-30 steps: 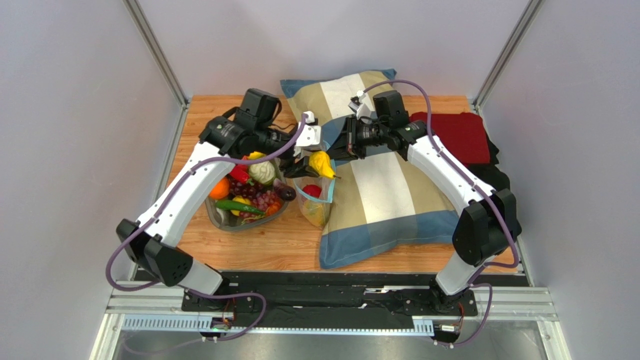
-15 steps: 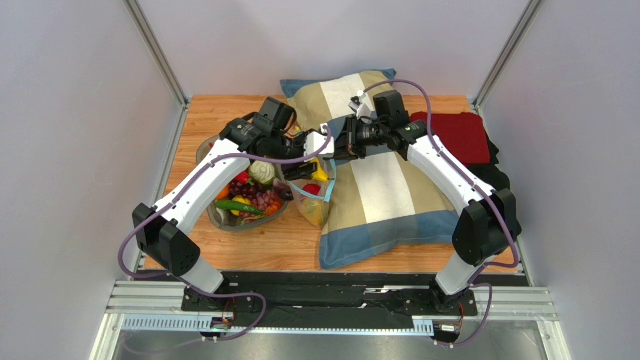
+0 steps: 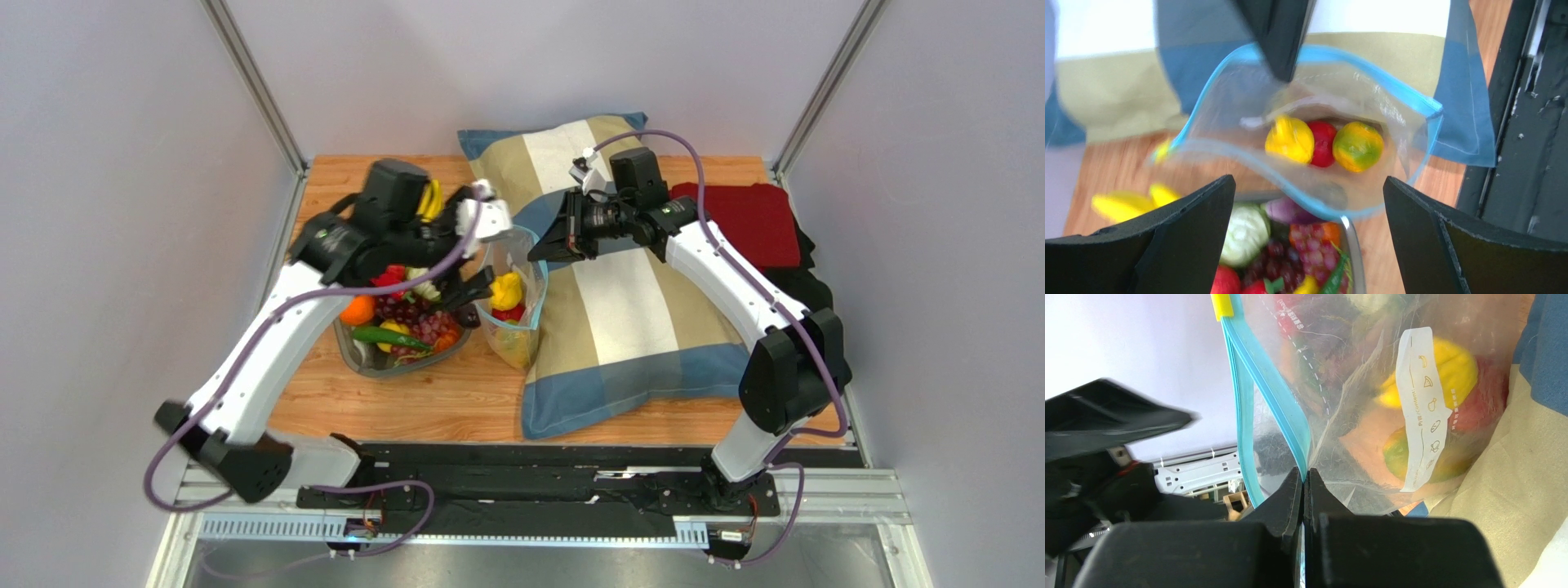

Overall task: Place the food in the zip-top bag and seal the zipper
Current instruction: Place the fake fruit in the zipper food storage bag, then pick up the fake vegetable from the bin.

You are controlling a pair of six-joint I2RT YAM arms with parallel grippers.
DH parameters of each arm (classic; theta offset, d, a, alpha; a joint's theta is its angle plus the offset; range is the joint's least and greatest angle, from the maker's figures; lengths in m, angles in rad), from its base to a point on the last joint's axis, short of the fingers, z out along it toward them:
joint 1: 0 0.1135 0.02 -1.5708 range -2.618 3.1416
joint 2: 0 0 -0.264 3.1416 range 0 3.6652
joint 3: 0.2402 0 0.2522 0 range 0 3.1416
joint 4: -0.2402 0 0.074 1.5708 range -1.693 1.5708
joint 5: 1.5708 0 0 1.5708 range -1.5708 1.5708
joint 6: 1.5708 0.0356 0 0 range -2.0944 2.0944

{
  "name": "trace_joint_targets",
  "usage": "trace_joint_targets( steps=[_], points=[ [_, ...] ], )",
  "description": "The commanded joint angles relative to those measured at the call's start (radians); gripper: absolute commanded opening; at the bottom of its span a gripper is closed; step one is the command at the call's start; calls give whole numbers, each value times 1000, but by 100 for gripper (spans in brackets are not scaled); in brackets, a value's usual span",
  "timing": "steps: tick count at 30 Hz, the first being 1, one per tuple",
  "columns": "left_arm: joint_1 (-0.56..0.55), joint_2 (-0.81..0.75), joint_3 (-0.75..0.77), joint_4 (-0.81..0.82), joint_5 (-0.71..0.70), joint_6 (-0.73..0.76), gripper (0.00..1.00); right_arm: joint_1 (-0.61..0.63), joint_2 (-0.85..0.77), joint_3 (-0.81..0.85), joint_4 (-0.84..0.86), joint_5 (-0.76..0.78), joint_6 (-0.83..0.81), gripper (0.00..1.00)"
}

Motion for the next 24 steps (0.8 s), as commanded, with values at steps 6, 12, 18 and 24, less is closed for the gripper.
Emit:
trace_joint_targets(
  steps=[6,12,18,24],
  points=[
    [545,-336,-301,230,61,-660,95,3,-9,14,36,-18,1,0],
    [698,-238,-287,95,-220,-970,79,5,-6,22,38,-21,7,0],
    [752,-236,-398,133,-319,-1130,76,5,-4,22,41,-24,6,0],
    [752,-149,-378,162,-305,-1179,72,2,-1,15,50,-25,15,0]
  ],
)
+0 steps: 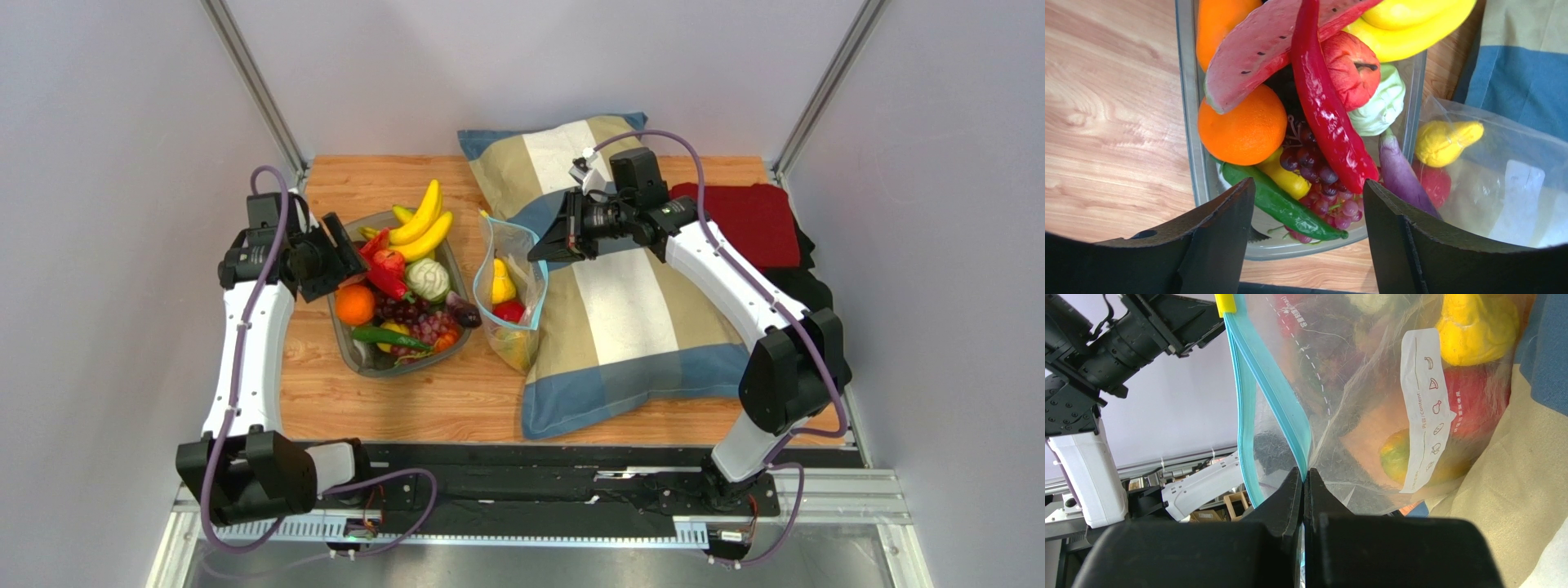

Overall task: Place the food in the zip-top bag and seal the zipper
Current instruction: Pick up the fake vegetable from the bin.

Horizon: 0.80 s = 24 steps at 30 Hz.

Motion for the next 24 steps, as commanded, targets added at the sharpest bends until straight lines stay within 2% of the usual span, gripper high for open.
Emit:
trace_joint_targets(
  steps=[1,5,15,18,22,24],
  points=[
    [6,50,33,65,2,-104,70,5,0,17,48,-23,14,0],
    [6,144,73,79,2,-133,63,3,0,25,40,-21,8,0],
    [-11,251,82,125,11,-191,61,3,27,54,34,-21,8,0],
    [-14,276,85,129,5,-196,55,3,32,57,35,-23,6,0],
    [-14,290,101,118,12,-196,33,3,32,57,26,-18,0,0],
    [-14,276,98,119,13,-204,27,2,32,57,20,-18,-5,0]
  ],
)
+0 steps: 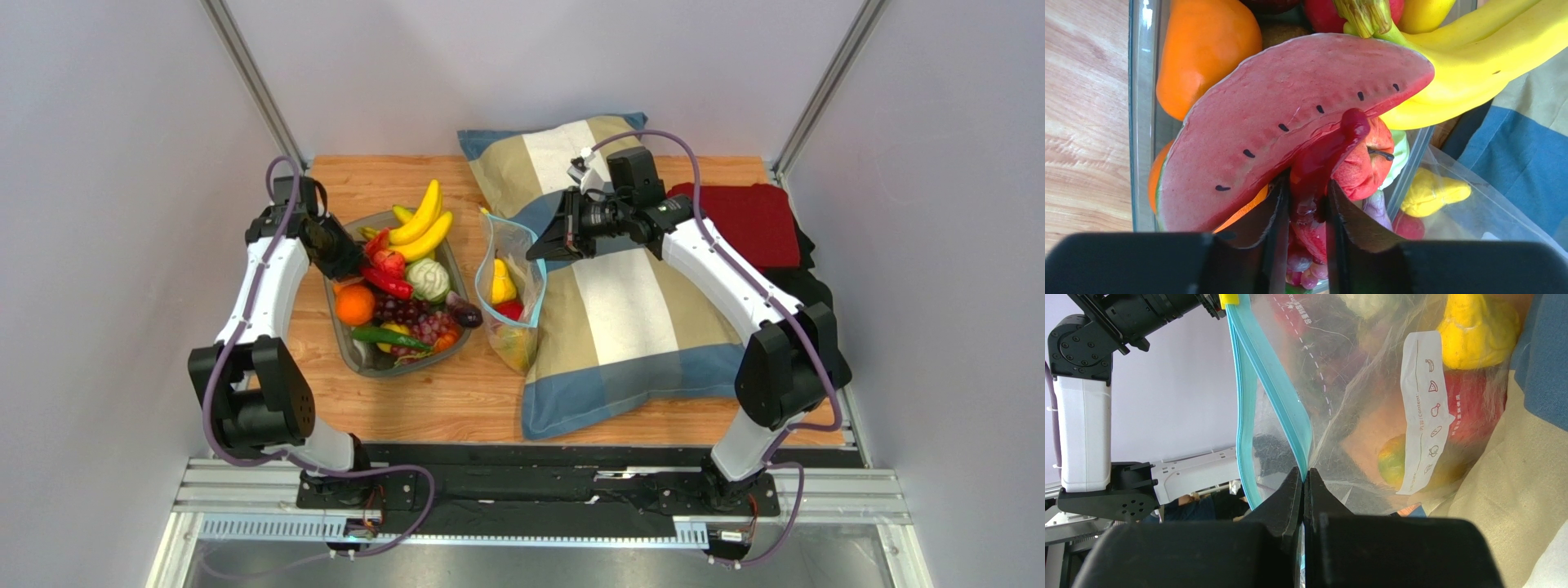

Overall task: Place the food in the zip-top bag and seal the zipper
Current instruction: Pick up the fake vegetable from the bin.

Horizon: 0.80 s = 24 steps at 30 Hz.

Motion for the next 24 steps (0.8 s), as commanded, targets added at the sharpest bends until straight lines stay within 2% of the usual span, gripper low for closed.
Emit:
trace_joint_targets(
  steps=[1,9,12,15,16,17,20,24],
  points=[
    [-4,-35,42,13,10,-18,21,2,6,43,12,-18,-7,0],
    [-16,-208,96,-43,24,35,0,-1,-3,43,4,-21,-19,0],
    [-91,-274,161,-18,-8,116,0,0,-2,43,7,-19,-18,0],
    [-252,-314,232,56,-65,247,0,-1,-3,43,7,-18,-18,0],
    [-348,-330,253,87,-94,288,0,0,-7,43,4,-18,-22,0],
    [-397,-334,261,154,-110,334,0,-1,-10,43,3,-18,-25,0],
    [-581,-347,263,299,-139,588,0,2,-10,45,-6,-15,-38,0],
    [-788,-304,245,392,-160,799,0,2,-13,43,-6,-10,-44,0]
  ],
)
